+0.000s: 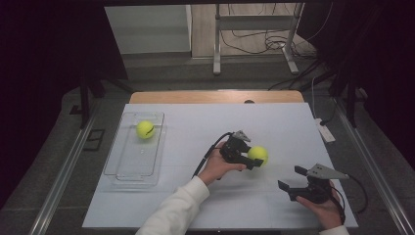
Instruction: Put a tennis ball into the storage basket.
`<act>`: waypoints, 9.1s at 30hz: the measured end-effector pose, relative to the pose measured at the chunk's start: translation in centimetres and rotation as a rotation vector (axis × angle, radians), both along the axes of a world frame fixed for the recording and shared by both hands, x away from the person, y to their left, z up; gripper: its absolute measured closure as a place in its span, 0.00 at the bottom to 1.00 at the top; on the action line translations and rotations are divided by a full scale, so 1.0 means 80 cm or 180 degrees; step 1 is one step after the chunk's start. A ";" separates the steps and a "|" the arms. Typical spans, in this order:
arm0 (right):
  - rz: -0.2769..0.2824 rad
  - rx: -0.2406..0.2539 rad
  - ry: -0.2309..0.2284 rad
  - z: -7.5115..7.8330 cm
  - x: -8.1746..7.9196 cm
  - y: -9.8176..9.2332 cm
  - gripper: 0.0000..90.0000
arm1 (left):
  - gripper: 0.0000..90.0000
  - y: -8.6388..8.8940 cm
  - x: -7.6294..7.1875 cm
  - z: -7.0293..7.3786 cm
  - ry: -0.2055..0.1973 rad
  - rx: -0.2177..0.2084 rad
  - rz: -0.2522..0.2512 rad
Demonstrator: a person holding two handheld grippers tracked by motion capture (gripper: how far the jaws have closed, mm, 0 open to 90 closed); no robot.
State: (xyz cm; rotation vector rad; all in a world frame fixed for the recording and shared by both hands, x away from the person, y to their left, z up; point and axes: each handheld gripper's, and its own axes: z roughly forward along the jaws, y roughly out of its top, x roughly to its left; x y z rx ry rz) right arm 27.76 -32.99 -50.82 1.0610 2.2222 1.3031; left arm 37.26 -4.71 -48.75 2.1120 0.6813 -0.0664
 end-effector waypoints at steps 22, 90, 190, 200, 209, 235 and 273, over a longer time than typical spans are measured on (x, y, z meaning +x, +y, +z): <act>-0.0011 -0.0010 0.0011 0.000 0.000 0.000 0.12 | 0.33 0.038 -0.015 0.019 -0.0114 -0.0054 0.0095; -0.0022 -0.0021 0.0009 0.000 0.000 0.002 0.12 | 0.33 0.132 -0.041 0.045 -0.0358 -0.0211 0.0448; -0.0034 -0.0059 0.0007 -0.001 0.000 0.001 0.12 | 0.32 0.277 -0.059 0.074 -0.0619 -0.0351 0.1308; -0.0037 -0.0065 0.0002 -0.001 0.000 0.001 0.12 | 0.32 0.287 -0.061 0.077 -0.0631 -0.0379 0.1375; -0.0036 -0.0065 -0.0001 -0.001 0.000 0.001 0.12 | 0.32 0.295 -0.064 0.076 -0.0637 -0.0381 0.1437; -0.0034 -0.0062 0.0002 -0.001 0.000 0.002 0.12 | 0.32 0.328 -0.065 0.072 -0.0658 -0.0336 0.1684; -0.0031 -0.0057 -0.0004 0.000 0.000 0.002 0.12 | 0.32 0.380 -0.069 0.065 -0.0659 -0.0250 0.2102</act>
